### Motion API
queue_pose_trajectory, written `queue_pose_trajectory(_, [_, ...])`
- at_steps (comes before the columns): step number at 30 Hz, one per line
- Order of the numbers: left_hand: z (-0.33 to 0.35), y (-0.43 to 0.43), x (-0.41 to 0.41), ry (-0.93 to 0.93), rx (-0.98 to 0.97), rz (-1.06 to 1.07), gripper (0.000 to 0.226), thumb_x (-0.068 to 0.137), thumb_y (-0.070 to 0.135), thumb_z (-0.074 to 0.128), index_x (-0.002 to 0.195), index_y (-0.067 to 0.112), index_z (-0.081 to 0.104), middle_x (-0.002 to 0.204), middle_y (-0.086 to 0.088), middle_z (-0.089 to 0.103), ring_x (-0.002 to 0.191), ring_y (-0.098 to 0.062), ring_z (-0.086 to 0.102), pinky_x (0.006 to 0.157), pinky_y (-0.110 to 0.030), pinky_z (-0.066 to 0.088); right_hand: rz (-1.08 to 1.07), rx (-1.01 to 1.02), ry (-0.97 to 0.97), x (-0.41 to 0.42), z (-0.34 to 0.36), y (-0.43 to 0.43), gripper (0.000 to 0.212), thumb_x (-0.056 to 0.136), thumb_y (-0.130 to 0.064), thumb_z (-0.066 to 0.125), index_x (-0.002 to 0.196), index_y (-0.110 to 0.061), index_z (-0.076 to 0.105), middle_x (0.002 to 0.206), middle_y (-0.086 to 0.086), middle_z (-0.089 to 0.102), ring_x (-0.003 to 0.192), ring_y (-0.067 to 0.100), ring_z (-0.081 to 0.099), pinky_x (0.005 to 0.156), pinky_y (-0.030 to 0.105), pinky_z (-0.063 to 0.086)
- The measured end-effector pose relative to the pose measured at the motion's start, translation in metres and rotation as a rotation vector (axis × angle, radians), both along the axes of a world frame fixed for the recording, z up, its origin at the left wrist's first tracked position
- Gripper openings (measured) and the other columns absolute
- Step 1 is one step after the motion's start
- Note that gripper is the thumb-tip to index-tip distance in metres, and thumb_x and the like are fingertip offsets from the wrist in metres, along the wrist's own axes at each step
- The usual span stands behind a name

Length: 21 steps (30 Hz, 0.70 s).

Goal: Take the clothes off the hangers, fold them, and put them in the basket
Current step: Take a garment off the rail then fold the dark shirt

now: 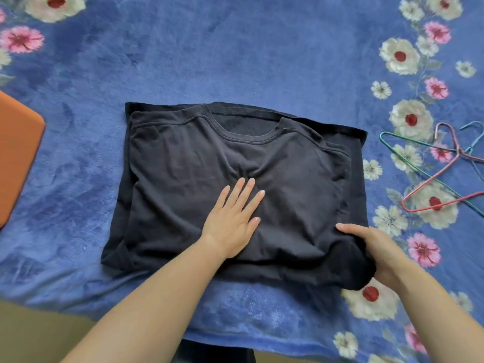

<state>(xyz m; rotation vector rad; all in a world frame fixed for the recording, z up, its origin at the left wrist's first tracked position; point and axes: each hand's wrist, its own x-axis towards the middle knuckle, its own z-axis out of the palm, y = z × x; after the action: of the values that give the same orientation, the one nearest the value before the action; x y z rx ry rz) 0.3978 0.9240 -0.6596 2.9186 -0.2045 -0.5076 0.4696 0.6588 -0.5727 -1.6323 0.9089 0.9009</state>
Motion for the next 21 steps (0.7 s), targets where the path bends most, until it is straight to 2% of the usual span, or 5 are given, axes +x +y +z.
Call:
queue_pose_trajectory(6, [0.019,0.002,0.017,0.277,-0.336,0.141,0.056,0.104,0.04,0.026,0.156,0.024,0.01,0.163,0.001,-0.013,0.148,-0.018,-0.019,0.12,-0.041,-0.011,0.002,0.212,0.029,0.017,0.034,0.058,0.026,0.049,-0.017,0.072,0.068,-0.01,0.055,0.066,0.012,0.053,0.059,0.024,0.052,0.062,0.031,0.043])
queue_pose_trajectory(12, [0.068,0.077,0.029,0.62,-1.751,1.19,0.053,0.1,0.055,0.025,0.138,0.029,0.051,0.141,-0.002,0.054,0.133,-0.019,0.046,0.114,-0.041,0.029,0.329,0.201,-0.419,-0.004,0.066,0.193,0.021,0.073,-0.002,0.06,0.084,-0.02,0.056,0.067,-0.008,0.059,0.064,0.007,0.054,0.058,0.021,0.043])
queue_pose_trajectory(15, [0.065,0.129,0.008,0.547,-1.908,1.407,0.061,0.098,0.061,0.027,0.136,0.021,0.054,0.13,-0.011,0.063,0.119,-0.03,0.06,0.101,-0.047,0.047,0.614,0.29,-0.465,-0.029,0.06,0.256,0.057,0.078,-0.01,0.057,0.126,-0.038,0.051,0.083,-0.015,0.065,0.073,-0.006,0.06,0.064,0.018,0.05])
queue_pose_trajectory(18, [0.056,0.164,-0.017,0.514,-1.898,1.507,0.065,0.096,0.063,0.031,0.125,0.015,0.063,0.126,-0.014,0.065,0.108,-0.027,0.067,0.092,-0.044,0.051,0.903,0.367,-0.26,-0.054,0.043,0.292,0.091,0.083,-0.033,0.066,0.146,-0.057,0.006,0.079,-0.016,0.06,0.069,0.004,0.063,0.058,0.02,0.049])
queue_pose_trajectory(21, [0.052,0.181,-0.036,0.585,-1.853,1.502,0.072,0.09,0.068,0.042,0.123,0.009,0.068,0.127,-0.016,0.064,0.116,-0.029,0.063,0.104,-0.044,0.042,1.018,0.246,-0.195,-0.065,0.033,0.29,0.093,0.084,-0.048,0.064,0.152,-0.045,0.0,0.086,-0.007,0.067,0.085,0.009,0.066,0.081,0.024,0.052])
